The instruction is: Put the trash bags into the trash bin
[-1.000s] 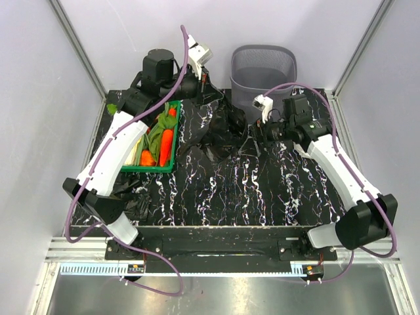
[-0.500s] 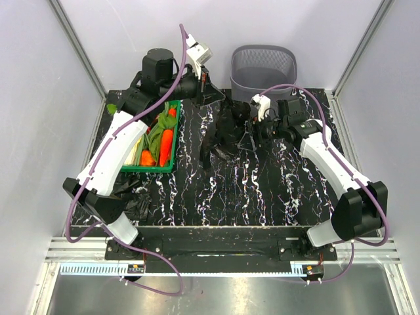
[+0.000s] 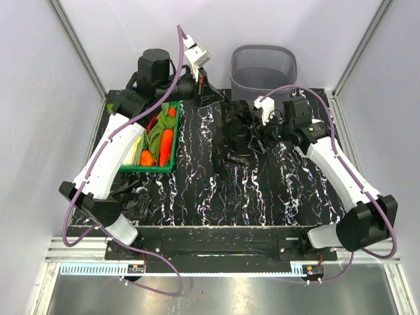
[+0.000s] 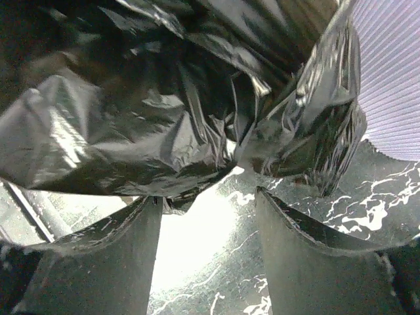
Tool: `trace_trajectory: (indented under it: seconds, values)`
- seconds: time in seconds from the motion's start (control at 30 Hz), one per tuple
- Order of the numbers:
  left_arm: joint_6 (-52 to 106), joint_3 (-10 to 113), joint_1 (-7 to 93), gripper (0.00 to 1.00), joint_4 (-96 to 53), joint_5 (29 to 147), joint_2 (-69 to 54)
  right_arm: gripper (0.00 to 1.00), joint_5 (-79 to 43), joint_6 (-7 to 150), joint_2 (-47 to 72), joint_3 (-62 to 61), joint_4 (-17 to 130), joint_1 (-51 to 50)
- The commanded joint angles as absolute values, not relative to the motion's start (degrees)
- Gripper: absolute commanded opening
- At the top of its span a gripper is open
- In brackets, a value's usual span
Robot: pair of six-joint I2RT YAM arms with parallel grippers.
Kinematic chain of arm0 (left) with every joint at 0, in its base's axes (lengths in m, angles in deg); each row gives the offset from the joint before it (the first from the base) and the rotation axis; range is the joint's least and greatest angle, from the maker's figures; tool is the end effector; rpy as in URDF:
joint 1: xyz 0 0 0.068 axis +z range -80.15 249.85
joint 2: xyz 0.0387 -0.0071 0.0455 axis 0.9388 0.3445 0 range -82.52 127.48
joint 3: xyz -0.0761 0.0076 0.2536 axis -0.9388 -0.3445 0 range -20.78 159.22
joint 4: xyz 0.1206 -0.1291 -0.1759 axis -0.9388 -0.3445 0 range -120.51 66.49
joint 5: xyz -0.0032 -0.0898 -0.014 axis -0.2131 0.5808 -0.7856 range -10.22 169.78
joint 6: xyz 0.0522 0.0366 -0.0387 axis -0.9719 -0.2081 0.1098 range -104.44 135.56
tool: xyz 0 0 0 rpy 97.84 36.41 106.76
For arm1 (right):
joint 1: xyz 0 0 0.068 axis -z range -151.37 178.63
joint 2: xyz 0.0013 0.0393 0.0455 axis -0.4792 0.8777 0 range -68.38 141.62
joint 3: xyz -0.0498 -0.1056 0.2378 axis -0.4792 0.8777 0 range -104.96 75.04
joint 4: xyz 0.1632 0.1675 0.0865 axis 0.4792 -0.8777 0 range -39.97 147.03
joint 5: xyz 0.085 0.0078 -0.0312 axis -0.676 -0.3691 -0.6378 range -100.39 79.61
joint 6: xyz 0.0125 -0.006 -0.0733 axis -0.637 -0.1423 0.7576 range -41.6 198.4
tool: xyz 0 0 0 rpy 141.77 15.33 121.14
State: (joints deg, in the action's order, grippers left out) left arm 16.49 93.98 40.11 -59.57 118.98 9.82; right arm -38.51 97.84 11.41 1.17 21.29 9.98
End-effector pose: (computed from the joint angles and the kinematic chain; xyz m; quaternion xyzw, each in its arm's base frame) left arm 0.2764 -0.2036 0.4841 0.3851 0.6656 -0.4083 0.4919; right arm 0.2824 0.1265 0.3150 -0.3829 0.8041 0.2189 0.3987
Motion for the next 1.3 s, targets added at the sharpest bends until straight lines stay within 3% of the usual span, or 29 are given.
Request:
trace_trajectory:
  seconds: [0.0, 0.23, 0.3, 0.4, 0.43, 0.73, 1.27]
  values:
    - [14.7, 95.0, 40.1, 0.0, -58.8, 121.3, 8.1, 0.63, -41.9, 100.8, 7.5, 0.1, 19.6, 9.7]
    - [15.4, 95.1, 40.1, 0.0, -58.1, 121.6, 9.0, 0.49, -51.2, 97.3, 11.3, 0.2, 21.5, 9.7]
    - [15.4, 95.2, 40.1, 0.0, -58.1, 121.4, 9.1, 0.35, -53.6, 96.5, 12.7, 0.2, 22.0, 9.6]
    - [14.7, 95.3, 40.1, 0.0, -58.4, 119.3, 9.2, 0.06, -53.8, 95.9, 12.6, 0.3, 21.8, 9.6]
    - [14.1, 95.3, 40.1, 0.0, -58.7, 118.1, 9.3, 0.01, -53.1, 96.3, 12.1, 0.7, 21.3, 9.6]
    - [8.7, 96.6, 41.1, 0.0, -58.3, 101.3, 10.1, 0.0, -49.9, 99.8, 3.7, 6.2, 14.7, 9.6]
    - [8.3, 102.9, 44.2, 0.0, -59.7, 97.4, 13.3, 0.0, -46.6, 100.3, 2.9, 12.5, 13.9, 9.6]
